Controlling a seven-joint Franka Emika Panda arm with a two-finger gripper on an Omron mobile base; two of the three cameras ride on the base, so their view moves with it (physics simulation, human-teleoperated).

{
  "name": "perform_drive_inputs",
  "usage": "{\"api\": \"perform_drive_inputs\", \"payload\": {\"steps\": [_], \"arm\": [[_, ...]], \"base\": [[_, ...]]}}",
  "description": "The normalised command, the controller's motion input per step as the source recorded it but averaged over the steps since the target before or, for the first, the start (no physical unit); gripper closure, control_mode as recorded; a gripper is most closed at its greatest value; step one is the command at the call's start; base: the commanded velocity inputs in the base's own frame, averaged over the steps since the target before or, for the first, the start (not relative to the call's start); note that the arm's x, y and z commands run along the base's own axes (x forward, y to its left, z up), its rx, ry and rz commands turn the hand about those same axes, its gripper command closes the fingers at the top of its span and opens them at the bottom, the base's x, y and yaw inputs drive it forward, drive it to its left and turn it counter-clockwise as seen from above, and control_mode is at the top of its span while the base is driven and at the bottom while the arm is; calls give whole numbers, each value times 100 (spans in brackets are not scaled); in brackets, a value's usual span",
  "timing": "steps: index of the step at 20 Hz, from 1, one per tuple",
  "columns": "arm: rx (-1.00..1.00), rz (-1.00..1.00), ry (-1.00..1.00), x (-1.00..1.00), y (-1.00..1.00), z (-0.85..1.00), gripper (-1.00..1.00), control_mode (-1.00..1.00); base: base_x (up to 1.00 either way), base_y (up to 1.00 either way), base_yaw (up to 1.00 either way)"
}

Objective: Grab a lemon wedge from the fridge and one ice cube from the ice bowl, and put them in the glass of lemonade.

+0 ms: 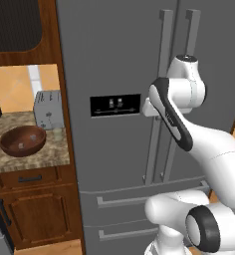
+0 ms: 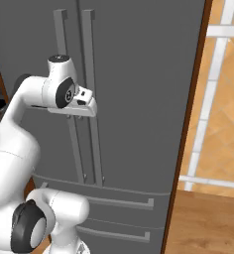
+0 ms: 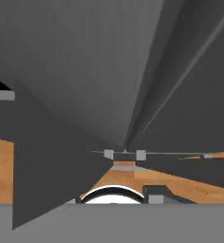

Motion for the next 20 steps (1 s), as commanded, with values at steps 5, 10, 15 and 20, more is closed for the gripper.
{"api": "perform_drive_inputs", "payload": {"steps": [5, 10, 15, 20], "arm": [[0, -7, 5, -14, -16, -7, -100, -100], [0, -7, 2, -79, -7, -37, -100, -100], [0, -2, 6, -35, 0, -34, -100, -100], [0, 0, 0, 0, 0, 0, -100, 100]], "base": [[0, 0, 0], [0, 0, 0], [0, 0, 0], [-18, 45, 0]]}}
